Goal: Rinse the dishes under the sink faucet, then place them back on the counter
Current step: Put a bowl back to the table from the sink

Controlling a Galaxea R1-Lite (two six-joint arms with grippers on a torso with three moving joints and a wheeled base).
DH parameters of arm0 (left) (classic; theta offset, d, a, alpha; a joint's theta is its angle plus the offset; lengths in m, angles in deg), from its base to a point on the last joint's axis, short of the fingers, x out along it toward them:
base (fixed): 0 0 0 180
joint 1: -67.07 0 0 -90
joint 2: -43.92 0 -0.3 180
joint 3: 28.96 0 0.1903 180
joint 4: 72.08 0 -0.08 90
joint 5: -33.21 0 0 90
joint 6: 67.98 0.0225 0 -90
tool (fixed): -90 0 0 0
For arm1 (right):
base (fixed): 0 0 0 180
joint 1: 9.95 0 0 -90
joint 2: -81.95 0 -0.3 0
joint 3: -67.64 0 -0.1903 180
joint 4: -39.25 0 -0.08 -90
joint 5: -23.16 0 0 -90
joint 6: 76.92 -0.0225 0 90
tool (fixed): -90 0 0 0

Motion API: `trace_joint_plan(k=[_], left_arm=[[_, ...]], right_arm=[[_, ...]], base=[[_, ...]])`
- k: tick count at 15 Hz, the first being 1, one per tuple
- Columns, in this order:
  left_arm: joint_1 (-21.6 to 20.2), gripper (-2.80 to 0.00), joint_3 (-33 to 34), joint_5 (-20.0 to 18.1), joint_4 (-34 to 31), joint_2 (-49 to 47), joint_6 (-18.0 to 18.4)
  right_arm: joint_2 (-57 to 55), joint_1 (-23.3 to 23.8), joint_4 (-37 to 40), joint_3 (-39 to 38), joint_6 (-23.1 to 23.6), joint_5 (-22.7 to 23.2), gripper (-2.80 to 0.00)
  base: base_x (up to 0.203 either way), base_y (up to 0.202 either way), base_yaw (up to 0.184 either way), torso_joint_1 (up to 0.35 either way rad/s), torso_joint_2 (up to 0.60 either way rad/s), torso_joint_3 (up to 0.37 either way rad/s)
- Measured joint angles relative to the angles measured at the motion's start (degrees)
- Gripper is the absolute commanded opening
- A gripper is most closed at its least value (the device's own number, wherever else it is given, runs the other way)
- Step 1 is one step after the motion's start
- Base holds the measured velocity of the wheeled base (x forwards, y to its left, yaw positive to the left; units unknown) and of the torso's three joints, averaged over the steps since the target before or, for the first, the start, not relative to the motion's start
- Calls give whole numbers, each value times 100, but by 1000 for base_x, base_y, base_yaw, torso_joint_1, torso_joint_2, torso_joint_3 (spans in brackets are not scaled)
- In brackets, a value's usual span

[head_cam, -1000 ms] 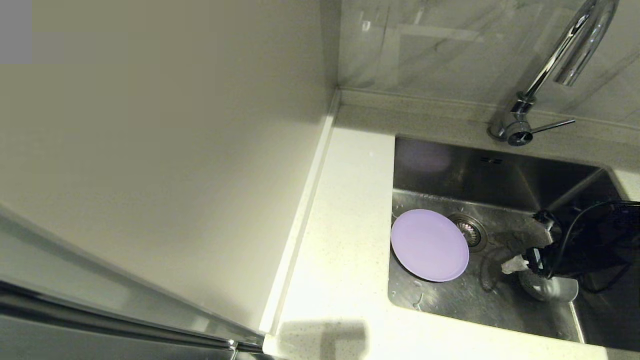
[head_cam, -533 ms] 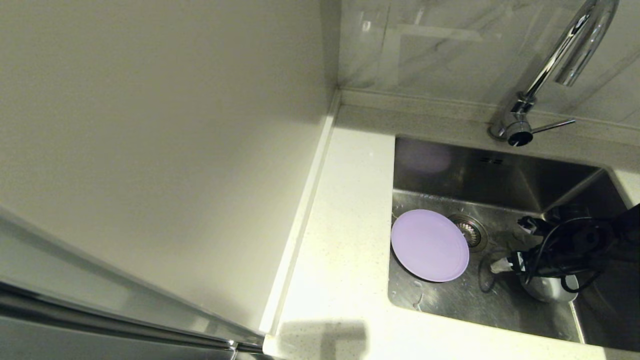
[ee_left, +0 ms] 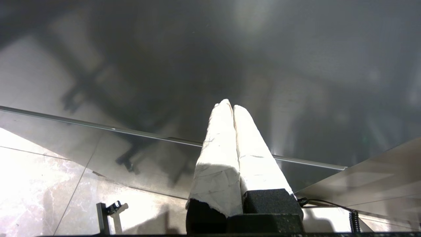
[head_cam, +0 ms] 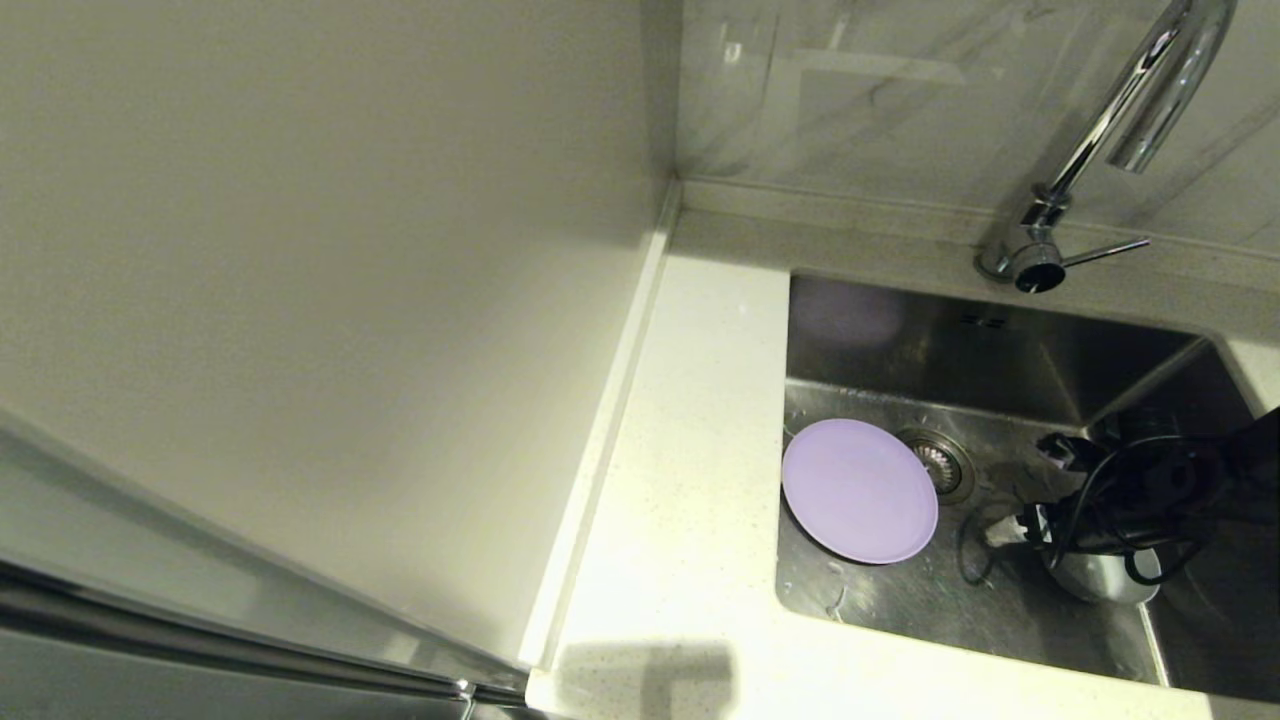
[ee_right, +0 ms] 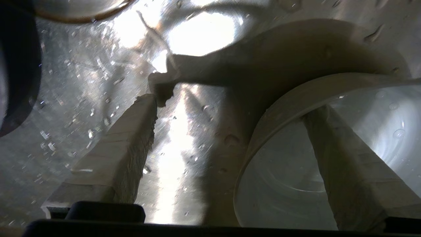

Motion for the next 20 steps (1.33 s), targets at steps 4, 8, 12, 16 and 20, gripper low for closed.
trace_joint_plan(k=[4,8,12,16,20], left_arm=[[0,-280,0,2,-1,0,0],[0,-280,0,1,0,0,-4],[0,-280,0,2,-2,0,-2],[0,-280,0,2,-2,0,-5],[0,-280,0,2,0,0,2]], right_arm=[[392,6,2,-175,-38,-7,0],[709,11,0,-339,-140,-9,0],[721,52,-6,-312,-143,-11,0],[550,130,-6,-157,-143,-20,0],[372,177,-9,-80,-143,-18,0]], base=[[0,0,0,0,0,0],[0,0,0,0,0,0],[0,0,0,0,0,0],[0,0,0,0,0,0],[0,0,0,0,0,0]])
